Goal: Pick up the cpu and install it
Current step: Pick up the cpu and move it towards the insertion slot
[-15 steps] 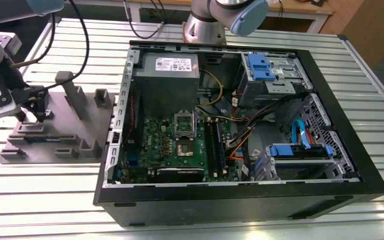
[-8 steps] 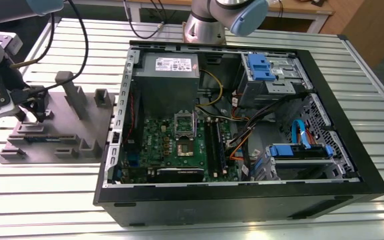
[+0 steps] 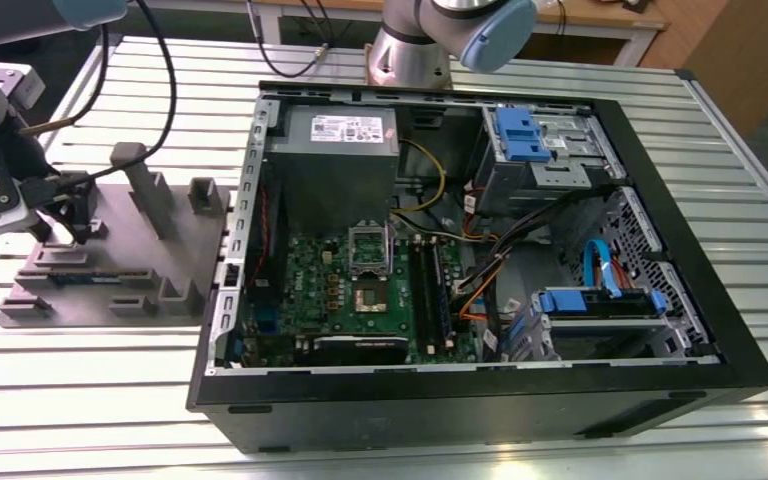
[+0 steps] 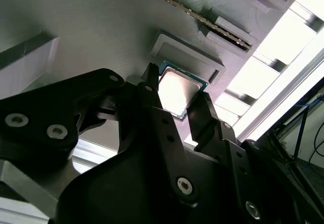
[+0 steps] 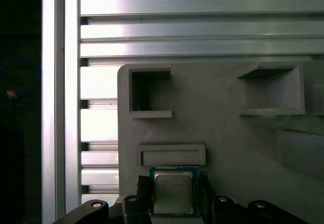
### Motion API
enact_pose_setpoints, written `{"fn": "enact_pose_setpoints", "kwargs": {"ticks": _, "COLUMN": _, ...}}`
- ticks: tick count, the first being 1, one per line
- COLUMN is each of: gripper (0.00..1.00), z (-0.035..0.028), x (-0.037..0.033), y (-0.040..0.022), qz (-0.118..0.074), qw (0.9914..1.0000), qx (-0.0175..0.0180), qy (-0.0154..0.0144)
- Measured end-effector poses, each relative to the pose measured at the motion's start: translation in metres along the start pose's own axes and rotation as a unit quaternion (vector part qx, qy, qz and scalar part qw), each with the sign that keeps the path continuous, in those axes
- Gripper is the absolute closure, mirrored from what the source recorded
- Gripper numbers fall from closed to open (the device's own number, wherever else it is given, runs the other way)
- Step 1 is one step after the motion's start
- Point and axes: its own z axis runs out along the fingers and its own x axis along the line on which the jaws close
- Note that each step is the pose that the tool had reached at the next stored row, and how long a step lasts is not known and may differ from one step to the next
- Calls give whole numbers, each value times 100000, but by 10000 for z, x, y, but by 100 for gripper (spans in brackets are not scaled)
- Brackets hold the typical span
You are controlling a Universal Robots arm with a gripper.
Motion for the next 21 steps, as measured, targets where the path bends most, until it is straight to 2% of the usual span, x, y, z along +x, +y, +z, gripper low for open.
{"fn": "enact_pose_setpoints", "kwargs": {"ticks": 4, "gripper": 53, "z": -8, "x": 0, "y": 0, "qz": 0, "qw": 100000, "qx": 1, "qy": 1}}
{"fn": "enact_pose_setpoints", "kwargs": {"ticks": 5, "gripper": 53, "z": -82, "x": 1, "y": 3, "qz": 4, "qw": 100000, "qx": 0, "qy": 1}}
{"fn": "enact_pose_setpoints", "kwargs": {"ticks": 6, "gripper": 53, "z": -114, "x": 1, "y": 4, "qz": 20, "qw": 100000, "qx": -1, "qy": -1}}
{"fn": "enact_pose_setpoints", "kwargs": {"ticks": 10, "gripper": 53, "z": -117, "x": 1, "y": 4, "qz": 19, "qw": 100000, "qx": 0, "qy": 0}}
{"fn": "enact_pose_setpoints", "kwargs": {"ticks": 12, "gripper": 53, "z": -161, "x": 2, "y": 6, "qz": 20, "qw": 100000, "qx": 0, "qy": 0}}
{"fn": "enact_pose_setpoints", "kwargs": {"ticks": 21, "gripper": 53, "z": -179, "x": 2, "y": 6, "qz": 21, "qw": 100000, "qx": 0, "qy": 0}}
